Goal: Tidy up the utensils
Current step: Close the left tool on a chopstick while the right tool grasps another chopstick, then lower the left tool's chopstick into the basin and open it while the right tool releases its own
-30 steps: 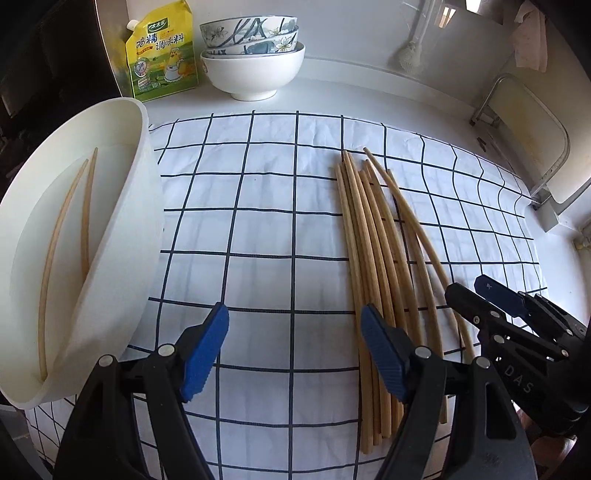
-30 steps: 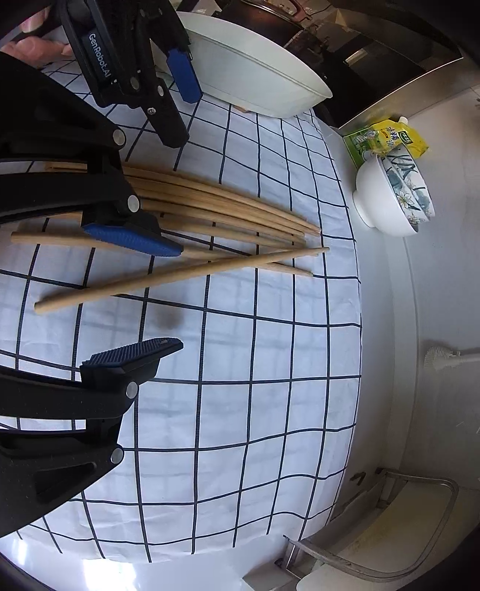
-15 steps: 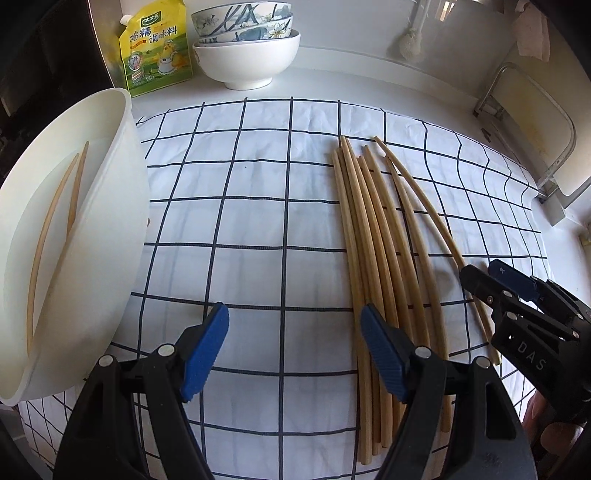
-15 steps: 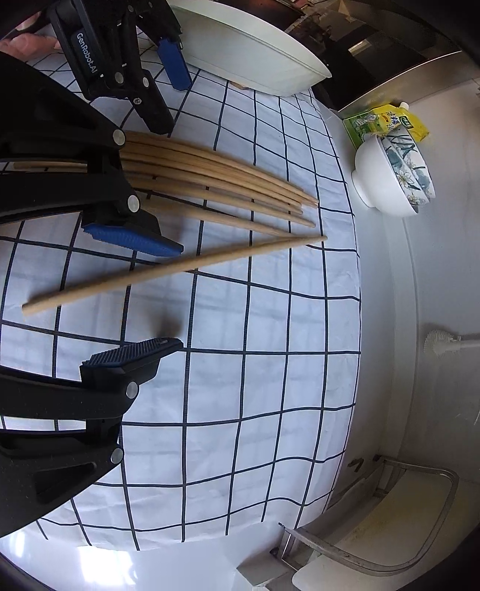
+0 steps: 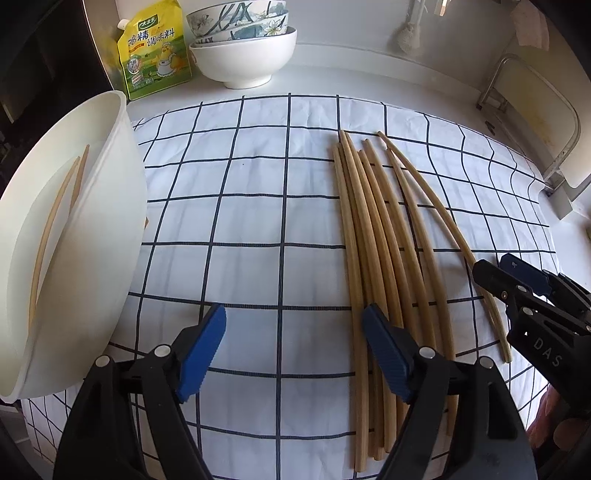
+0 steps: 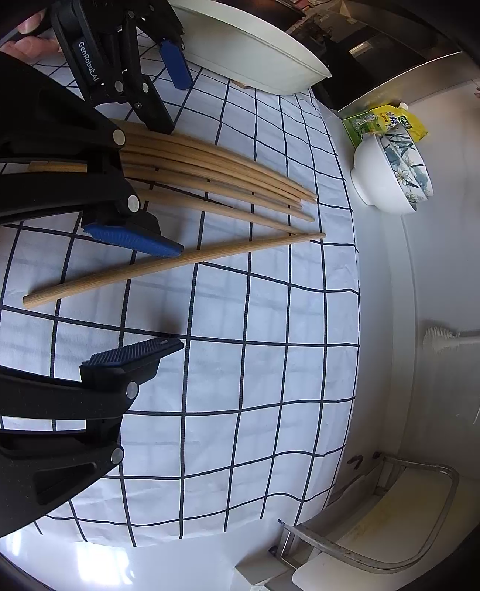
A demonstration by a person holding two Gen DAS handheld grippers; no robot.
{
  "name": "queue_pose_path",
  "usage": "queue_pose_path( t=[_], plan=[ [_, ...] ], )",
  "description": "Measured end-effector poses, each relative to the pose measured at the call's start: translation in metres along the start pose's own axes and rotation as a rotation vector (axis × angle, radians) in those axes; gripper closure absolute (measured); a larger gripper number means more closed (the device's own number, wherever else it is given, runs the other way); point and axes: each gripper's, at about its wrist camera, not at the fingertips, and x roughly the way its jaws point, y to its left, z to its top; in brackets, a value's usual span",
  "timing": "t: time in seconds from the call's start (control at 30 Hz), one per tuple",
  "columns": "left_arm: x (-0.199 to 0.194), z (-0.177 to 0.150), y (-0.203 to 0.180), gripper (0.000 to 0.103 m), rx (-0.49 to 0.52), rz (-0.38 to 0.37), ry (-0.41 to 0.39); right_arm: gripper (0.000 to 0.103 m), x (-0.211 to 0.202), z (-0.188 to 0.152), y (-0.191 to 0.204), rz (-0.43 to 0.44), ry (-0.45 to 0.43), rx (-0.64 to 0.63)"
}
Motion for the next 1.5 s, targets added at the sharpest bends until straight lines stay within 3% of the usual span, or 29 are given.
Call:
queue_pose_path(
  t=[0.27, 0.33, 0.4, 0.63, 0.77, 0.8, 1.17, 1.37, 1.5],
  plan=[
    [0.004, -0.001, 0.001, 0.022, -0.005, 0.025, 0.016, 0.059, 0.002, 0.002, 0.003, -0.012, 0.000, -0.018],
    [0.004, 0.002, 0.000, 0.026, -0.003, 0.021, 0.014, 0.059, 0.004, 0.003, 0.005, -0.023, 0.000, -0.027],
    [0.002, 0.005, -0.003, 0.039, 0.013, 0.016, 0.007, 0.059, 0.006, 0.005, 0.008, -0.035, 0.000, -0.046],
    [-0.001, 0.007, -0.008, 0.067, 0.024, -0.009, 0.002, 0.063, 0.012, 0.009, 0.023, -0.056, -0.007, -0.144],
    [-0.001, 0.010, -0.004, 0.093, 0.013, -0.024, 0.005, 0.088, 0.014, 0.011, 0.032, -0.030, -0.004, -0.196],
    [0.000, 0.010, -0.004, 0.096, 0.014, -0.025, 0.007, 0.095, 0.014, 0.011, 0.034, -0.028, -0.001, -0.206],
    [-0.021, 0.013, 0.001, 0.096, -0.001, -0.063, 0.005, 0.096, -0.014, 0.012, 0.025, 0.067, -0.008, -0.055],
    [-0.067, 0.027, 0.019, 0.096, -0.008, -0.081, -0.084, 0.096, -0.048, 0.030, 0.041, 0.090, -0.065, -0.034],
    [-0.093, 0.038, 0.051, 0.096, -0.050, -0.078, -0.131, 0.096, -0.068, 0.051, 0.076, 0.142, -0.101, -0.061]
  ],
)
